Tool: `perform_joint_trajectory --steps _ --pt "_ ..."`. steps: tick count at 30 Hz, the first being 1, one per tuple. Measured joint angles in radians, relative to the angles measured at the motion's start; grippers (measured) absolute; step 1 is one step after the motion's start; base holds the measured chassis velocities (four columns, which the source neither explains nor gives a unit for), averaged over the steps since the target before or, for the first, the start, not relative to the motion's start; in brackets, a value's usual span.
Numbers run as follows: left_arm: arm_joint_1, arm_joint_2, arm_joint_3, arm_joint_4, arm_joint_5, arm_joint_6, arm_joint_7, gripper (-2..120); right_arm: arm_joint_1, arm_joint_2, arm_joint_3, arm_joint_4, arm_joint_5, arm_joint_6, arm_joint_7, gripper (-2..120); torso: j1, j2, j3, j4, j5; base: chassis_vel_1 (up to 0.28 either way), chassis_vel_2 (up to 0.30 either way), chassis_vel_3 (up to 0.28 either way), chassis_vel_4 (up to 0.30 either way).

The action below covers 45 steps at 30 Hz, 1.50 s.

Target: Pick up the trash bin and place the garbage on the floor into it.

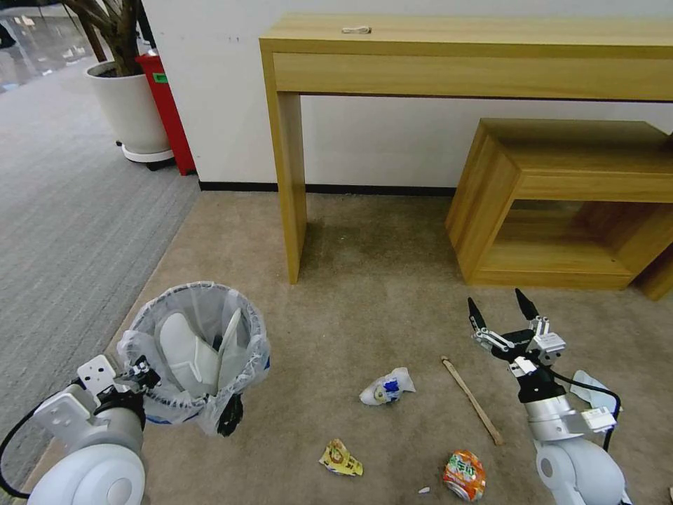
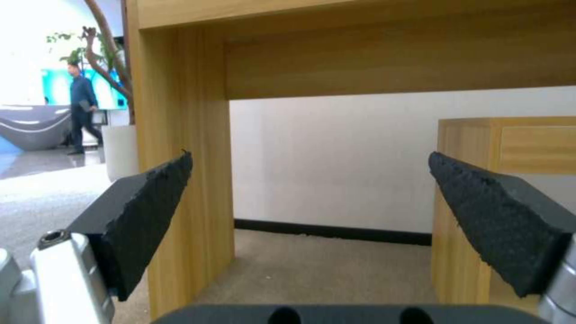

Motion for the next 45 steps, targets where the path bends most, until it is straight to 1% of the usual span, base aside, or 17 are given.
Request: perform_joint_trajectory --steps 8,20,30,34,36,37,39,40,41,43,44,45 --pt "-0.002 0.008 -0.002 0.005 0.000 0.000 0.002 0 -0.001 0.004 0.002 0.001 0.000 0.003 -0.007 100 0.000 0.000 0.000 0.0000 0.0000 0.000 0.000 0.000 0.000" --pt "-0.026 0.017 -0.006 0.036 -0.007 0.000 0.004 0 0.015 0.003 -0.001 -0.012 0.005 0.003 -0.018 100 0.000 0.000 0.000 0.0000 -0.0001 0.005 -0.004 -0.004 0.005" --pt "-0.032 0.015 -0.004 0.055 -0.007 -0.001 0.006 0 0.015 0.004 -0.009 -0.030 0.001 0.014 -0.021 100 0.000 0.000 0.000 0.0000 -0.0002 0.138 -0.171 -0.143 0.129" --pt "-0.031 0.014 -0.003 0.056 -0.007 -0.001 0.006 0 0.012 -0.003 -0.017 -0.030 -0.003 0.010 -0.003 100 0.000 0.000 0.000 0.0000 0.0000 0.063 -0.057 -0.063 0.038" --pt "-0.031 0.014 -0.005 0.056 -0.007 -0.002 0.007 0 0.004 -0.026 -0.031 -0.022 -0.019 -0.014 0.018 100 0.000 0.000 0.000 0.0000 0.0000 0.000 0.000 0.000 0.000" --pt "-0.031 0.014 -0.005 0.056 -0.007 -0.002 0.007 0 0.004 -0.026 -0.031 -0.022 -0.019 -0.014 0.018 100 0.000 0.000 0.000 0.0000 0.0000 0.000 0.000 0.000 0.000" --pt "-0.030 0.014 -0.006 0.055 -0.006 -0.002 0.007 0 -0.003 -0.071 -0.041 -0.020 -0.052 -0.052 0.032 100 0.000 0.000 0.000 -0.0001 0.0003 0.000 0.000 0.000 0.000" --pt "-0.029 0.013 -0.004 0.054 -0.005 -0.002 0.008 0 -0.006 -0.105 -0.044 -0.019 -0.072 -0.087 0.029 100 0.000 0.000 0.000 0.0001 0.0004 0.000 0.000 0.000 0.000" --pt "-0.029 0.013 -0.004 0.054 -0.005 -0.002 0.008 0 -0.006 -0.105 -0.044 -0.019 -0.072 -0.087 0.029 100 0.000 0.000 0.000 0.0001 0.0004 0.000 0.000 0.000 0.000" --pt "-0.027 0.011 0.001 0.051 0.002 -0.003 0.007 0 -0.023 -0.191 -0.058 -0.011 -0.079 -0.177 0.012 100 0.000 0.000 0.000 0.0000 -0.0002 0.000 0.000 0.000 0.000" --pt "-0.026 0.009 0.004 0.049 0.007 -0.003 0.008 0 -0.029 -0.233 -0.073 -0.008 -0.061 -0.224 0.007 100 0.000 0.000 0.000 0.0000 -0.0001 0.000 0.000 0.000 0.000" --pt "-0.026 0.009 0.004 0.049 0.007 -0.003 0.008 0 -0.029 -0.233 -0.073 -0.008 -0.061 -0.224 0.007 100 0.000 0.000 0.000 0.0000 -0.0001 0.000 0.000 0.000 0.000"
